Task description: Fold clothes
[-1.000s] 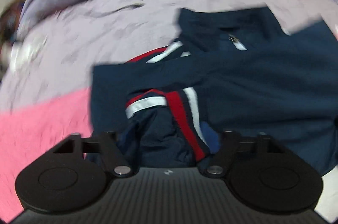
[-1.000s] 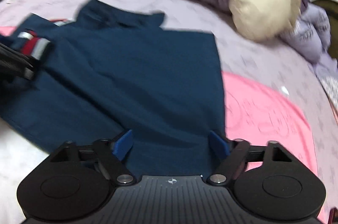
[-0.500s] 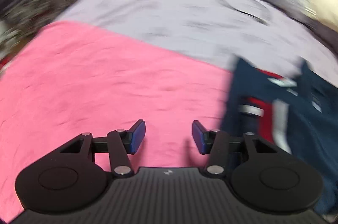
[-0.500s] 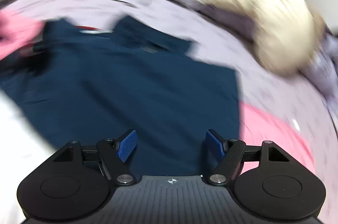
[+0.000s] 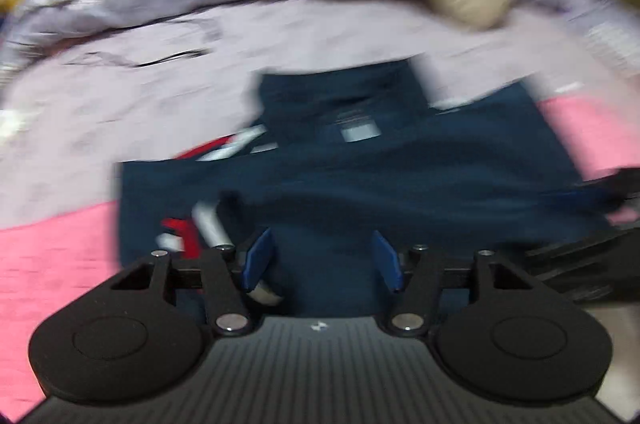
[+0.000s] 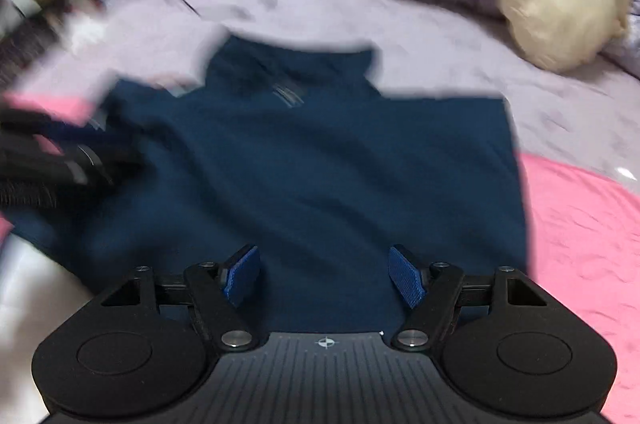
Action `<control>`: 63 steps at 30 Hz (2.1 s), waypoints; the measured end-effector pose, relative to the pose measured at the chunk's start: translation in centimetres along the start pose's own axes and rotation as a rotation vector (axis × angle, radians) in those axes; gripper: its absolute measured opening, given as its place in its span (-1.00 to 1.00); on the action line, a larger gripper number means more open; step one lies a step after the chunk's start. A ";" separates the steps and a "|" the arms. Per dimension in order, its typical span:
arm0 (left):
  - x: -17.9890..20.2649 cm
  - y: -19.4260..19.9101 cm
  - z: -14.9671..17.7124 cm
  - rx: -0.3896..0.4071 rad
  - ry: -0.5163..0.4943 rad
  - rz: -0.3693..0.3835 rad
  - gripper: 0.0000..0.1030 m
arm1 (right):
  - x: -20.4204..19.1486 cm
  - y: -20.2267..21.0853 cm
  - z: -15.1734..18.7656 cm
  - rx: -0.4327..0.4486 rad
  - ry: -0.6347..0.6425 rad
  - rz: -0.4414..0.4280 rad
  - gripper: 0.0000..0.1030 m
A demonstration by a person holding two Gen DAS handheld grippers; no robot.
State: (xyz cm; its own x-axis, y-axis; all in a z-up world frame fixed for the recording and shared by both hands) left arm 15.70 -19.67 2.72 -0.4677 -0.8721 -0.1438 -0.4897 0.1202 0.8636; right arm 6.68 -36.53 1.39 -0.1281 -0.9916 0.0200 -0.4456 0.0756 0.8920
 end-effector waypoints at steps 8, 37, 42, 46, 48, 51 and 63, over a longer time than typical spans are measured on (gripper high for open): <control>-7.2 1.0 4.9 -0.050 0.047 -0.164 0.26 | 7.4 0.4 2.1 -0.031 -0.231 0.140 0.51; -5.5 -2.3 4.8 -0.061 -0.013 -0.055 0.83 | 0.7 1.2 3.1 -0.046 0.164 -0.002 0.76; -6.1 -0.2 4.2 -0.113 0.043 -0.003 0.68 | 1.4 0.8 3.0 -0.106 0.073 -0.007 0.81; -4.1 3.5 5.5 -0.092 -0.059 0.018 0.69 | -1.2 5.1 3.6 -0.041 0.227 -0.090 0.76; -3.1 5.2 6.5 -0.082 -0.097 0.043 0.69 | -3.1 7.0 4.3 -0.025 0.309 -0.118 0.77; -1.6 7.4 8.3 -0.086 -0.126 0.089 0.71 | -5.8 9.1 5.2 -0.014 0.391 -0.181 0.80; 2.5 11.6 17.4 -0.100 -0.101 0.143 0.71 | -9.7 12.5 14.7 -0.038 0.387 -0.204 0.83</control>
State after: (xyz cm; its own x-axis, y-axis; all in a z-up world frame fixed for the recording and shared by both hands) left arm -3.94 -12.23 4.02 -0.6008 -0.7972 -0.0598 -0.3403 0.1874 0.9215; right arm -10.70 -24.38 5.72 0.3032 -0.9529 0.0032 -0.3935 -0.1222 0.9112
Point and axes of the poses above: each gripper's, at about its wrist camera, not at the fingertips, and y roughly against the way its jaws point, x to its right, z to its underside, the point moved 1 cm from there along -y, roughly the way its jaws point, and after that the axes turned 8 degrees about -x, right-handed, at the moved point
